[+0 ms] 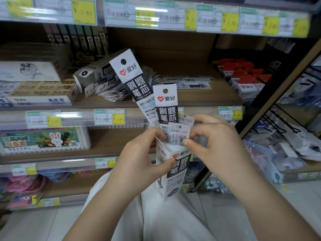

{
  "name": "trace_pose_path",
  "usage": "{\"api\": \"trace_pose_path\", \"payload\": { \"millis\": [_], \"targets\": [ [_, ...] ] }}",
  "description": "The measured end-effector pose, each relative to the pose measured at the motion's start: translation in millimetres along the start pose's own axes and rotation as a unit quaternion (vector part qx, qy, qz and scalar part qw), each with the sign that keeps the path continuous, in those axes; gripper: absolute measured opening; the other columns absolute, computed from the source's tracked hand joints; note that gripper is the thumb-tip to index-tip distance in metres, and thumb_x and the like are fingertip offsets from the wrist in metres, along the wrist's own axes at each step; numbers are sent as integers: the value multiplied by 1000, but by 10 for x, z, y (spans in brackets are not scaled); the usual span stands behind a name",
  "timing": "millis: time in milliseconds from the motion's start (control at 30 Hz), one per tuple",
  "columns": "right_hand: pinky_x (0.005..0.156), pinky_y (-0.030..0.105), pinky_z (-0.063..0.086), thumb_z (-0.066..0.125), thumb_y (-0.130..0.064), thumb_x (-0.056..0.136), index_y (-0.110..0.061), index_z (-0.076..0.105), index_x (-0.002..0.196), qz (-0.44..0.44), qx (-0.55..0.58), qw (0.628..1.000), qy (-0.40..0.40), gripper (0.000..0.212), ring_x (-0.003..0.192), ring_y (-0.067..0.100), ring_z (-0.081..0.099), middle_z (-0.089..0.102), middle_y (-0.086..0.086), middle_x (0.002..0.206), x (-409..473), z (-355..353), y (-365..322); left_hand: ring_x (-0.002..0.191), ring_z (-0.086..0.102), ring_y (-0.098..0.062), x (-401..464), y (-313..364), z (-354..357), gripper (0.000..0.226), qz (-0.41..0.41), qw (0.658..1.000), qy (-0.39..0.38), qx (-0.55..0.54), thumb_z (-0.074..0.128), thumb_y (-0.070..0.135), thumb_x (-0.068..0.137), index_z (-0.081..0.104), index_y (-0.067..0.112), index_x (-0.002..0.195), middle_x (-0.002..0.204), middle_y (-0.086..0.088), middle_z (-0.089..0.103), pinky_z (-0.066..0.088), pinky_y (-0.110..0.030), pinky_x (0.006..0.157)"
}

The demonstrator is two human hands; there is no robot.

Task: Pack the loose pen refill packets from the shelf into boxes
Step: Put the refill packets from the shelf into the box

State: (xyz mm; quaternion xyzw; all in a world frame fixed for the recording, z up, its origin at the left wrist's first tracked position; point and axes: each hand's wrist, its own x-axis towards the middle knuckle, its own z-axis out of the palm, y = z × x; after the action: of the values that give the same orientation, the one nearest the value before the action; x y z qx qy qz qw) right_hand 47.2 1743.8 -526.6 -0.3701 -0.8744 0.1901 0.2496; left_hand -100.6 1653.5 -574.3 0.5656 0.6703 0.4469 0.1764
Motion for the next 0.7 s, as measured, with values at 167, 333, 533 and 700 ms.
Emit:
{"api": "trace_pose_path", "payload": {
  "millis": [167,333,533,700],
  "targets": [
    [89,29,37,74,-17,75,-13,72,69,45,-62,997,-27,7,109,21,52,63,-7,114,21,-73,24,93,62,4,-1,30,10,44,4,1000,-5,6,77,34,63,47,37,94,100,24,64,54,-33,80],
    [91,24,37,68,-20,80,-16,76,87,30,-6,998,-55,11,114,10,45,56,-15,114,53,-90,-137,91,61,5,11,41,26,42,18,1000,-9,11,77,32,64,48,38,93,97,23,64,52,-29,78],
    [79,25,33,60,-28,86,-18,67,79,47,-160,979,-119,14,110,19,45,54,-5,99,93,-163,-199,89,61,5,35,7,-1,41,16,1000,4,18,76,34,60,49,32,91,95,26,63,51,-27,77],
    [72,25,28,57,-31,88,-16,59,78,41,-180,968,-172,19,96,17,48,51,-1,87,191,-193,-315,87,61,3,47,46,22,42,29,999,-9,21,77,32,62,47,37,91,93,22,64,50,-28,75]
  ]
}}
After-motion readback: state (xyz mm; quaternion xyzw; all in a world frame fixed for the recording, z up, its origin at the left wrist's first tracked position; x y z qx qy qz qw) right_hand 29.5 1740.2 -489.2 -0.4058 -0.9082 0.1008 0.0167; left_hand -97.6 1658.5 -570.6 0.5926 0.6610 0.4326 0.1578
